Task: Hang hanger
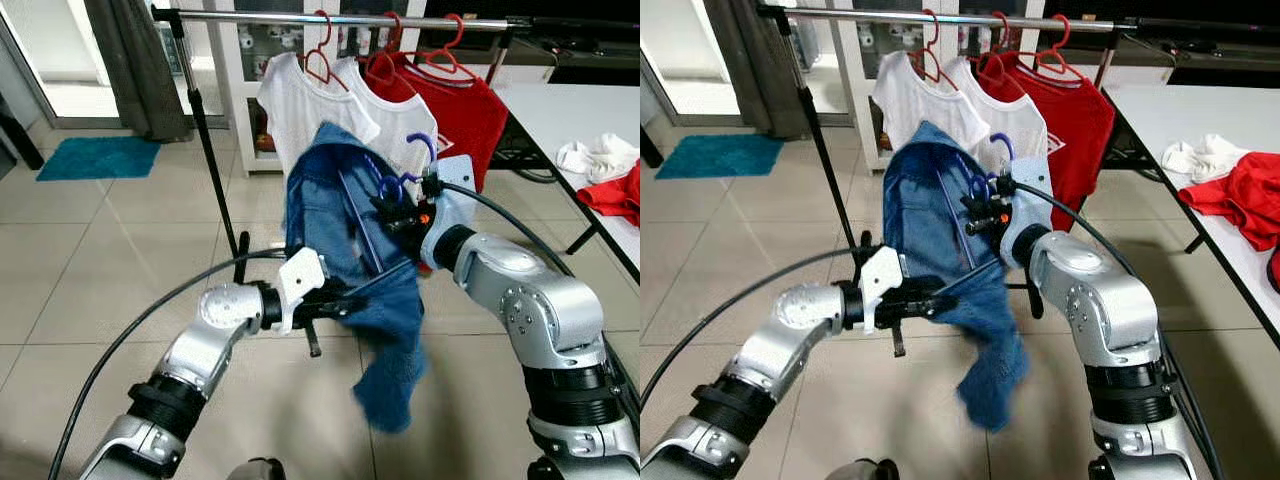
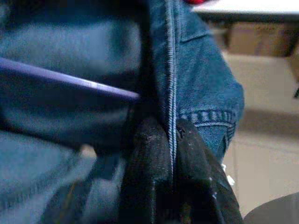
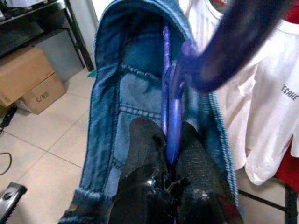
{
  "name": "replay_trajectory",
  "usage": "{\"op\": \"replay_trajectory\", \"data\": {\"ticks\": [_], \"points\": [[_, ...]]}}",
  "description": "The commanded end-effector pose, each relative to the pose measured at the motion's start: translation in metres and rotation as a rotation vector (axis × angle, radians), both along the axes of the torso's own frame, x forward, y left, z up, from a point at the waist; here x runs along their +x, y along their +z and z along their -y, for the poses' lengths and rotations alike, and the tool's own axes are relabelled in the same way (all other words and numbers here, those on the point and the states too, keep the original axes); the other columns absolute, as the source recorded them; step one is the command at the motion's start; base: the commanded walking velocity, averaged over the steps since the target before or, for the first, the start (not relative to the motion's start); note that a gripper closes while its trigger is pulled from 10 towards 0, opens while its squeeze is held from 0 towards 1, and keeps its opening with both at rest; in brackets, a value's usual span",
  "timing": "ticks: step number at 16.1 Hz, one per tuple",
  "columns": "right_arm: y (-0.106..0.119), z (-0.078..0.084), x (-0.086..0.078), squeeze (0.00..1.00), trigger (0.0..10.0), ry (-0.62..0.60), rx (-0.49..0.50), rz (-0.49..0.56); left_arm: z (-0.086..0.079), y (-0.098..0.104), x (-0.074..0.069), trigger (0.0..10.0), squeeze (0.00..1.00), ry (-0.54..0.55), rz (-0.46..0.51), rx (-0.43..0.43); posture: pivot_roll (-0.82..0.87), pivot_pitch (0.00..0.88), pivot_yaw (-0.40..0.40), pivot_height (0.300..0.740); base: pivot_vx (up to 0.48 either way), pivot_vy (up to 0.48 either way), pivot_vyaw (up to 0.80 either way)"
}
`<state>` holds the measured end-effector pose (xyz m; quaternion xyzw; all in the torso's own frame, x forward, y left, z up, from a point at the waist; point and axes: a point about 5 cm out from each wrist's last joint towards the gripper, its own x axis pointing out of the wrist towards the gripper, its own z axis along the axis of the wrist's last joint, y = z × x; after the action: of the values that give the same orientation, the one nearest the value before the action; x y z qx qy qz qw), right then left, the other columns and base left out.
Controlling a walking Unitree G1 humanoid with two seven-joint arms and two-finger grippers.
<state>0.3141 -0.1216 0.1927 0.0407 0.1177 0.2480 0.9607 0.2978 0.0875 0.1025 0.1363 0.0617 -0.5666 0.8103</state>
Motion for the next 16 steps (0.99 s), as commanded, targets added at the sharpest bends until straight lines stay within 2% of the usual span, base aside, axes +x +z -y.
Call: {"op": "replay_trajectory", "data": {"ticks": [1, 3, 4, 5, 6, 7, 11, 12, 13, 14, 16], "points": [[0.018, 0.009, 0.004, 0.00, 0.0, -0.032, 0.009, 0.082, -0.012, -0.017, 0.003, 0.0, 0.00, 0.092, -0.034, 0.106, -0.18, 0.043, 0.020, 0.740, 0.000, 0.000, 0.00], [0.017, 0.009, 0.003, 0.00, 0.0, -0.030, 0.009, 0.082, -0.012, -0.019, 0.007, 0.0, 0.00, 0.149, -0.039, 0.103, -0.18, 0.040, 0.021, 0.740, 0.000, 0.000, 0.00], [0.017, 0.008, 0.003, 0.00, 0.0, -0.028, 0.010, 0.081, -0.010, -0.019, 0.011, 7.5, 0.00, 0.186, -0.036, 0.101, -0.18, 0.040, 0.020, 0.740, 0.000, 0.000, 0.00], [0.016, 0.007, 0.002, 0.00, 0.0, -0.027, 0.010, 0.080, -0.010, -0.019, 0.013, 10.0, 0.00, 0.208, -0.025, 0.109, -0.18, 0.040, 0.021, 0.740, 0.000, 0.000, 0.00], [0.016, 0.006, 0.002, 0.00, 0.0, -0.025, 0.012, 0.078, -0.007, -0.017, 0.014, 10.0, 0.12, 0.206, -0.039, 0.071, -0.18, 0.040, 0.022, 0.740, 0.000, 0.000, 0.00], [0.015, 0.006, 0.001, 0.00, 0.0, -0.025, 0.014, 0.076, -0.005, -0.015, 0.013, 10.0, 1.00, 0.190, -0.054, 0.048, -0.18, 0.041, 0.024, 0.740, 0.000, 0.000, 0.00], [0.008, 0.008, -0.002, 0.00, 0.0, -0.060, 0.028, 0.054, -0.009, -0.008, 0.005, 10.0, 1.00, 0.152, -0.063, -0.008, -0.18, 0.042, 0.030, 0.740, 0.000, 0.000, 0.00], [0.006, 0.010, -0.003, 0.00, 0.0, -0.073, 0.025, 0.048, -0.008, -0.001, 0.002, 10.0, 1.00, 0.141, -0.069, -0.058, -0.18, 0.042, 0.030, 0.740, 0.000, 0.000, 0.00], [0.001, 0.014, -0.004, 0.00, 0.0, -0.105, 0.028, 0.034, -0.008, 0.015, -0.003, 10.0, 1.00, 0.137, -0.060, -0.150, -0.17, 0.046, 0.029, 0.740, 0.000, 0.000, 0.00], [0.000, 0.015, -0.005, 0.00, 0.0, -0.115, 0.029, 0.030, -0.008, 0.020, -0.005, 10.0, 1.00, 0.135, -0.054, -0.175, -0.16, 0.048, 0.026, 0.740, 0.000, 0.000, 0.00], [-0.006, 0.021, -0.008, 0.00, 0.0, -0.150, 0.011, 0.023, -0.008, 0.044, -0.006, 10.0, 1.00, 0.191, 0.004, -0.290, -0.16, 0.048, 0.026, 0.740, 0.000, 0.000, 0.00]]}}
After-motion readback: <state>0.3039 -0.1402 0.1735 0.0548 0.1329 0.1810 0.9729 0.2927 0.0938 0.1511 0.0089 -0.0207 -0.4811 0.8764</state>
